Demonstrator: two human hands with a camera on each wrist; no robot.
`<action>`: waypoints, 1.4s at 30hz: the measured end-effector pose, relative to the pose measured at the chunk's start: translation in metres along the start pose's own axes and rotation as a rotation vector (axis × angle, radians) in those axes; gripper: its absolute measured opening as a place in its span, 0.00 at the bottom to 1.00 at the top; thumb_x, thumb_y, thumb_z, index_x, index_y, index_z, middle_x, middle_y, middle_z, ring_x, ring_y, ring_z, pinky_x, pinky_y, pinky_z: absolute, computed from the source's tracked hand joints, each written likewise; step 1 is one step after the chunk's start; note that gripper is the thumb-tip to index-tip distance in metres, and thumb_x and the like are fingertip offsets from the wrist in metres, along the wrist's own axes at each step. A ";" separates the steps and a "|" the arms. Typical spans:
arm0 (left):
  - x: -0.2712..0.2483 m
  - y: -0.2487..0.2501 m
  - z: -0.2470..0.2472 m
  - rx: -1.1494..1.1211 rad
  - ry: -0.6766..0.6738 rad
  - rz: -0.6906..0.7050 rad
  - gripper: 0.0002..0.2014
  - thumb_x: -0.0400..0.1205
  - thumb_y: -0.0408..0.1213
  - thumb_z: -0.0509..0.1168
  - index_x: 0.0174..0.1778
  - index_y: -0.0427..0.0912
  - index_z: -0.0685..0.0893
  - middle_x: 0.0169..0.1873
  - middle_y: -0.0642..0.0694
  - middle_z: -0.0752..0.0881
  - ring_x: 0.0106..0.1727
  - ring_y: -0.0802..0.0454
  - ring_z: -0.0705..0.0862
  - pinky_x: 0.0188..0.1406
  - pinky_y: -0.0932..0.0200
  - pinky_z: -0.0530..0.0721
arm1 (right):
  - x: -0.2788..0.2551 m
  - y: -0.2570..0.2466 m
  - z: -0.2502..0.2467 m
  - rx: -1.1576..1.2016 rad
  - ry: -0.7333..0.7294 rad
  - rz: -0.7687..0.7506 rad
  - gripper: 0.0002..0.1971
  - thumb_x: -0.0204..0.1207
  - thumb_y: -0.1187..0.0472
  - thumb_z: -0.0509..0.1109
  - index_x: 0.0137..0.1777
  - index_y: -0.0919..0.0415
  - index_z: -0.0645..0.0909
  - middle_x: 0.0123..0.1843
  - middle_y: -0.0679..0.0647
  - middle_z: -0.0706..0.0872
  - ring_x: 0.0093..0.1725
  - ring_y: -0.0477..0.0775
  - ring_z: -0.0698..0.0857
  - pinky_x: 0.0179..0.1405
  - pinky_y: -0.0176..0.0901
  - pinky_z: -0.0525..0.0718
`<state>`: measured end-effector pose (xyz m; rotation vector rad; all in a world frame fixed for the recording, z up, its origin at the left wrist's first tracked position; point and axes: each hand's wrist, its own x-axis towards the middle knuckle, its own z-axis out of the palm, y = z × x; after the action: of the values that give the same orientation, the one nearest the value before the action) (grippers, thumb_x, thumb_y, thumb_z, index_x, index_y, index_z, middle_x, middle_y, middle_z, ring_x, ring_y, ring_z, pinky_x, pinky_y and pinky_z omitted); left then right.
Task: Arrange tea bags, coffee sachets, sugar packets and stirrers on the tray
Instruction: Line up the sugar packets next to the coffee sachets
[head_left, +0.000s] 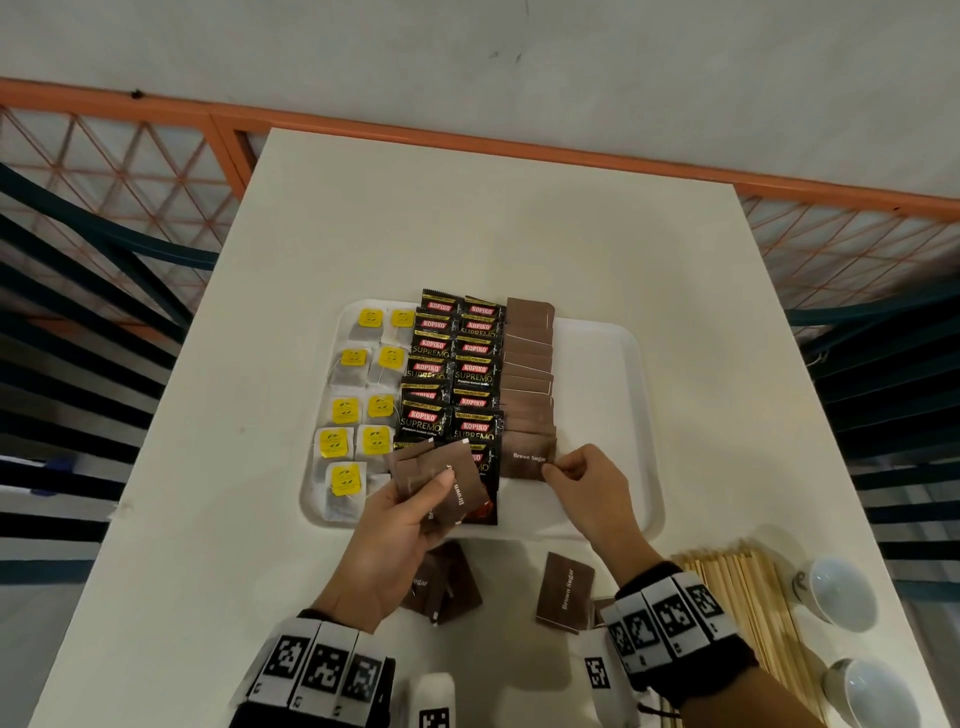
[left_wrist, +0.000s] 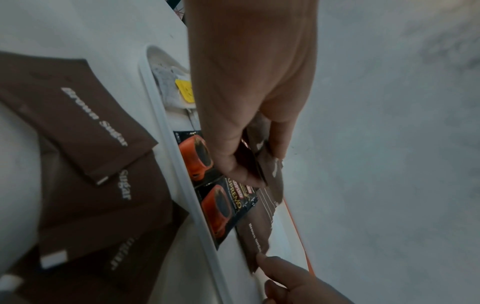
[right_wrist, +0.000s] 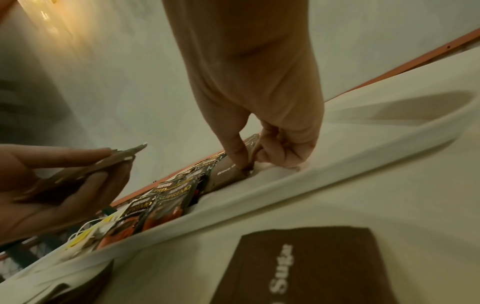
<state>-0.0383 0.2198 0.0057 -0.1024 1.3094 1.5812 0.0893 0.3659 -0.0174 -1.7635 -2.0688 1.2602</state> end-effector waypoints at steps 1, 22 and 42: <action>0.000 0.000 0.000 0.013 0.001 -0.002 0.08 0.79 0.30 0.64 0.52 0.44 0.84 0.44 0.45 0.90 0.50 0.49 0.86 0.45 0.56 0.83 | -0.001 -0.001 0.000 -0.018 0.014 -0.016 0.09 0.73 0.57 0.72 0.45 0.60 0.75 0.35 0.49 0.77 0.40 0.51 0.77 0.33 0.35 0.70; 0.000 -0.004 0.007 0.151 -0.047 0.076 0.09 0.76 0.24 0.67 0.48 0.41 0.86 0.35 0.51 0.92 0.38 0.57 0.90 0.40 0.59 0.83 | -0.038 -0.034 -0.014 0.503 -0.502 -0.102 0.08 0.76 0.72 0.67 0.49 0.65 0.71 0.49 0.62 0.84 0.37 0.54 0.90 0.37 0.41 0.90; -0.002 -0.001 0.007 0.087 -0.071 -0.121 0.13 0.84 0.27 0.50 0.51 0.34 0.81 0.42 0.34 0.85 0.43 0.42 0.85 0.35 0.58 0.88 | -0.002 0.005 -0.024 0.036 -0.310 -0.124 0.03 0.75 0.62 0.71 0.46 0.59 0.81 0.32 0.46 0.85 0.32 0.43 0.81 0.32 0.27 0.73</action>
<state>-0.0335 0.2239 0.0094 -0.0688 1.2908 1.4117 0.1079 0.3762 -0.0046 -1.4758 -2.2563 1.6064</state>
